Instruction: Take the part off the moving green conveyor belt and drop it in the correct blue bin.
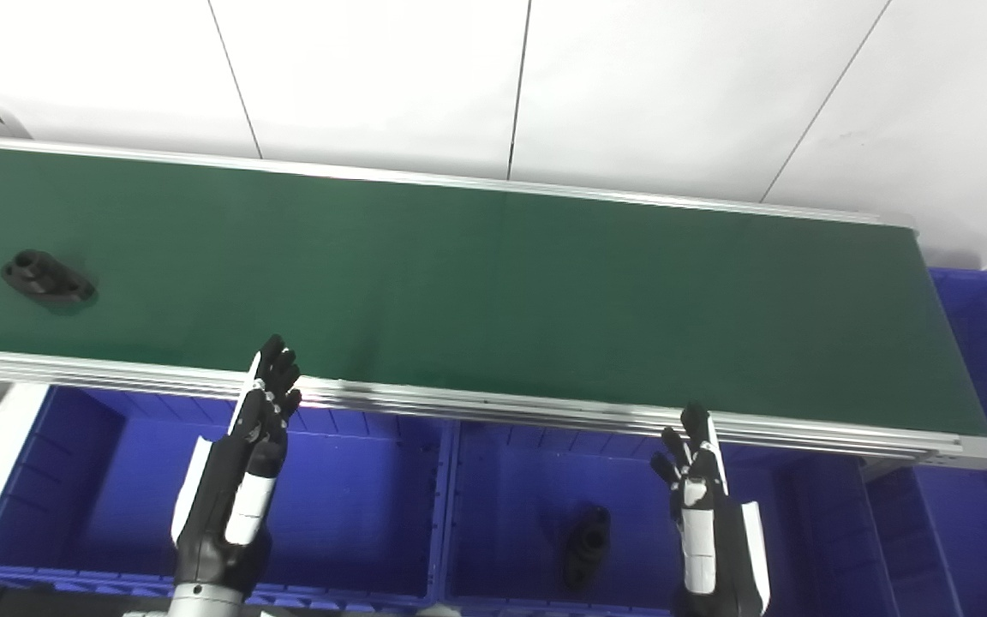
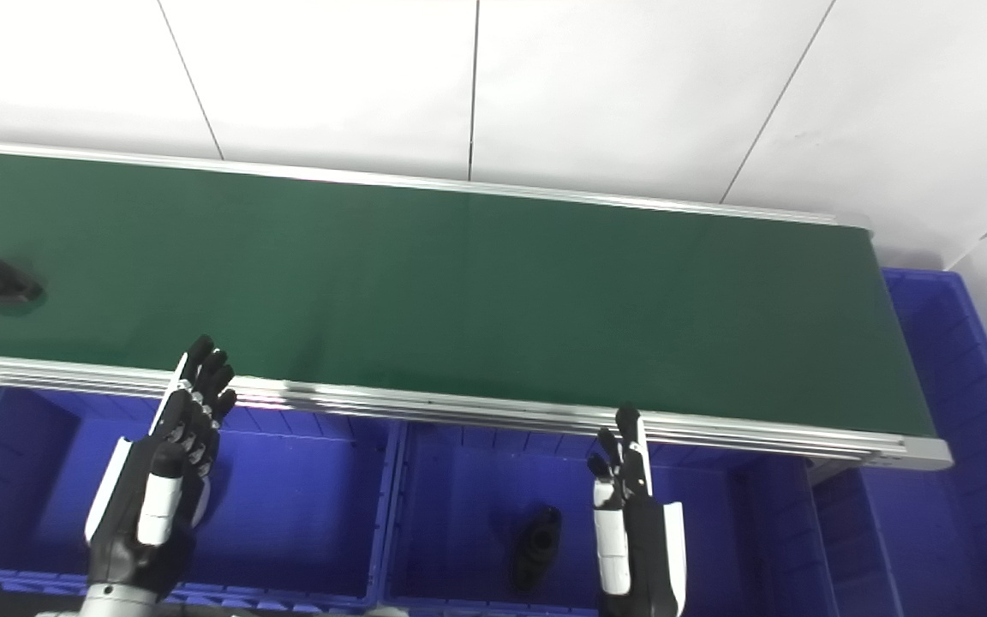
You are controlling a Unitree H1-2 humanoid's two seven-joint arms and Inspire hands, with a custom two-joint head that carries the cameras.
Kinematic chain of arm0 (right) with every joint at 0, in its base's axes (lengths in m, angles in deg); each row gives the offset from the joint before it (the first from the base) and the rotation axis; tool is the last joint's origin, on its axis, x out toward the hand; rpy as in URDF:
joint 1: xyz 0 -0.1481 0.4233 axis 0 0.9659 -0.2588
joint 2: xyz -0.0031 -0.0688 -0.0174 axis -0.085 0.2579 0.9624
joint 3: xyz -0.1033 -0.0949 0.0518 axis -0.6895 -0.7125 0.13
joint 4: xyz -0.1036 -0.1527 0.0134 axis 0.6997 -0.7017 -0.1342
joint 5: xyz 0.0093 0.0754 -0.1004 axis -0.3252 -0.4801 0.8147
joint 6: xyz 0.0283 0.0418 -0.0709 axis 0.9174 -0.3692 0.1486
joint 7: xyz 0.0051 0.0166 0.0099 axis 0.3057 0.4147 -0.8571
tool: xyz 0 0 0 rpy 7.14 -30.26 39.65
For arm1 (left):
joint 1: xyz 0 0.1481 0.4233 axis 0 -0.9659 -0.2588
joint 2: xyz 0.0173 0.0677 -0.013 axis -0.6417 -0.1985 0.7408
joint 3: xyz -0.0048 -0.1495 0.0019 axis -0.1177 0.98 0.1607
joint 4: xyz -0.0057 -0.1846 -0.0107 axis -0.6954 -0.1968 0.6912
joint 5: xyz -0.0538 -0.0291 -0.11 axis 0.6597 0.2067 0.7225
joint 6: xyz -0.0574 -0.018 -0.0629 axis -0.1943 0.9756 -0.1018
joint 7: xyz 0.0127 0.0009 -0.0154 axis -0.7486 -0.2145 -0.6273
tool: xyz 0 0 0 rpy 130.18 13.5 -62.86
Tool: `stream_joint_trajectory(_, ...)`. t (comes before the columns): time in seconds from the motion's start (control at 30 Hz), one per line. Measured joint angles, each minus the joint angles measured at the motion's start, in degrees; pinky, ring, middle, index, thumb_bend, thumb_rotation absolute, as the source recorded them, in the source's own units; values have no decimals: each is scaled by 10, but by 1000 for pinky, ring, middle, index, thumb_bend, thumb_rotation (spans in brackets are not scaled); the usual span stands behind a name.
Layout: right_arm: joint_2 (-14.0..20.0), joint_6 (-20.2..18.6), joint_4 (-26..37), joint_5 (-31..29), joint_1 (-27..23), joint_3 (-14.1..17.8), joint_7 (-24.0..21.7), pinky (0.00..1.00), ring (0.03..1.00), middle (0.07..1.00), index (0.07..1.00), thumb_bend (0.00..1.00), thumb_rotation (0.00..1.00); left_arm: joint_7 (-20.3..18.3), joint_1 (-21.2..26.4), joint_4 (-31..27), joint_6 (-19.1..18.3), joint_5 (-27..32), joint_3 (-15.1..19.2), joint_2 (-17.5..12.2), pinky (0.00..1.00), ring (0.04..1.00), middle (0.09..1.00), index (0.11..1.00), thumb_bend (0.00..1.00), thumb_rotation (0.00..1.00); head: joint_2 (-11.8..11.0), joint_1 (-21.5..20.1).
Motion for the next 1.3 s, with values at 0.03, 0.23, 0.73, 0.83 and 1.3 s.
stream_joint_trajectory(0.03,0,0,0,1,0,0,0,911,970,1000,1000,795,1000,0,0,0,-3,0,0,0,1000,1000,1000,1000,707,897,0,0)
stream_joint_trajectory(0.23,0,0,0,-1,-2,0,0,910,971,1000,1000,793,1000,0,1,-3,-4,1,-2,-1,1000,1000,1000,1000,699,895,-1,0)
stream_joint_trajectory(0.73,8,0,0,0,-8,5,0,899,967,1000,1000,773,1000,0,1,-3,-4,1,-10,3,1000,1000,1000,1000,712,869,-4,17)
stream_joint_trajectory(0.83,10,0,-1,-1,-9,5,0,905,968,1000,1000,776,1000,0,2,-4,-4,1,-11,3,1000,1000,1000,1000,705,879,-4,18)
stream_joint_trajectory(1.3,17,0,-4,-5,-12,7,0,901,967,1000,1000,792,1000,1,2,-5,-4,-16,-23,4,1000,1000,1000,1000,741,901,-8,28)
